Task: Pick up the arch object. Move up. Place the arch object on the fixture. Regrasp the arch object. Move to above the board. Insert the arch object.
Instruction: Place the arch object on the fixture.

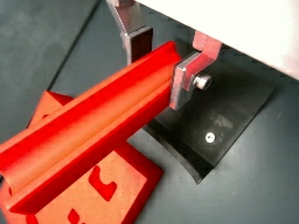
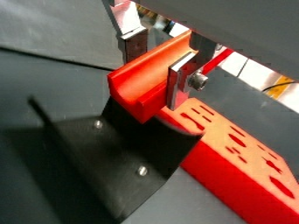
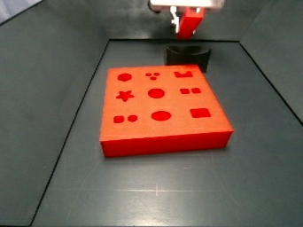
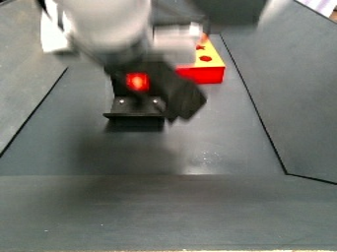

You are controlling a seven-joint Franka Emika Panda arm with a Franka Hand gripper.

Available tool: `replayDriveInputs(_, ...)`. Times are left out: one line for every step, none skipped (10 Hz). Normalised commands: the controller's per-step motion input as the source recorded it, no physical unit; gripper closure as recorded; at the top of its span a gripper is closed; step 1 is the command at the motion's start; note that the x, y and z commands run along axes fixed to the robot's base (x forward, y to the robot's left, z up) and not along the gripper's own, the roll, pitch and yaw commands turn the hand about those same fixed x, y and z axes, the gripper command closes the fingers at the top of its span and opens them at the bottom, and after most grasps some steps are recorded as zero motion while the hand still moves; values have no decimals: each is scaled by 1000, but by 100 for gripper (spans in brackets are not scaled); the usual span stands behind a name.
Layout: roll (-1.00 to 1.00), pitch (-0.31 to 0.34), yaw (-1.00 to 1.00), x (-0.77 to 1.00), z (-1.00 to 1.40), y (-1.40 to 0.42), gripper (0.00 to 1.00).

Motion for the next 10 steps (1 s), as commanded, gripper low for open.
replayDriveInputs(-610, -24, -162, 158, -1000, 100, 100)
replayDriveInputs(-382, -33, -124, 169, -1000, 109, 100)
replayDriveInputs(-256, -32, -98, 178, -1000, 105, 100)
replayDriveInputs(-214, -34, -82, 169, -927, 97, 100)
replayDriveInputs(-167, -44, -57, 117, -593, 73, 100)
replayDriveInputs(-117, -42, -40, 69, -531, 70, 100)
replayDriveInputs(-111, -38, -32, 55, -531, 48, 100)
replayDriveInputs(-111, -38, -28, 55, -531, 48, 100)
replayDriveInputs(0, 0, 0, 0, -167, -500, 100)
replayDriveInputs(0, 0, 0, 0, 0, 0, 0)
